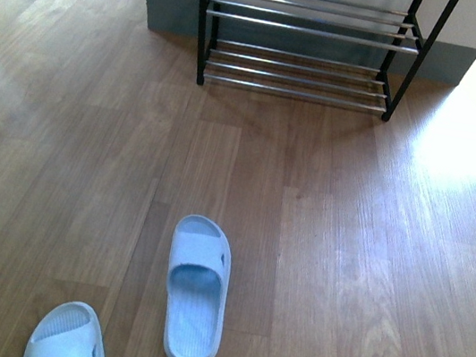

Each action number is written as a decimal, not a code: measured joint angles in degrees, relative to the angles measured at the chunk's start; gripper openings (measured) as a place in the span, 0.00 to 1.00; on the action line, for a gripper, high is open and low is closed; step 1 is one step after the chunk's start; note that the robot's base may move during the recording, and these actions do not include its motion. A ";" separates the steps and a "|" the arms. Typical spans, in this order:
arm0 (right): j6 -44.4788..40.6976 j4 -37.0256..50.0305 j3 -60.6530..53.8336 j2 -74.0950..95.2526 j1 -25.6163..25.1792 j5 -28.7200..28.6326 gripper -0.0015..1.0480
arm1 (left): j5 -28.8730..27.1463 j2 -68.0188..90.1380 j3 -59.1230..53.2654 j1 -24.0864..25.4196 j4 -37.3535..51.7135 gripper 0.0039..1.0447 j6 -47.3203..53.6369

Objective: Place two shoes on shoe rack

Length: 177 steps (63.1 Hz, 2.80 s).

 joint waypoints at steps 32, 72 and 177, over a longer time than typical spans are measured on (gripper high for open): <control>0.04 -0.11 -0.17 -0.02 -0.09 -0.15 0.01 | -0.11 -0.02 0.00 0.00 0.00 0.01 -0.02; 0.04 -0.11 -0.24 0.02 -0.22 0.52 0.01 | 0.22 -0.02 -0.04 0.00 0.00 0.01 -0.02; 0.04 -0.15 -0.57 0.11 -0.26 0.35 0.01 | 0.17 0.09 -0.07 -0.04 0.00 0.01 -0.04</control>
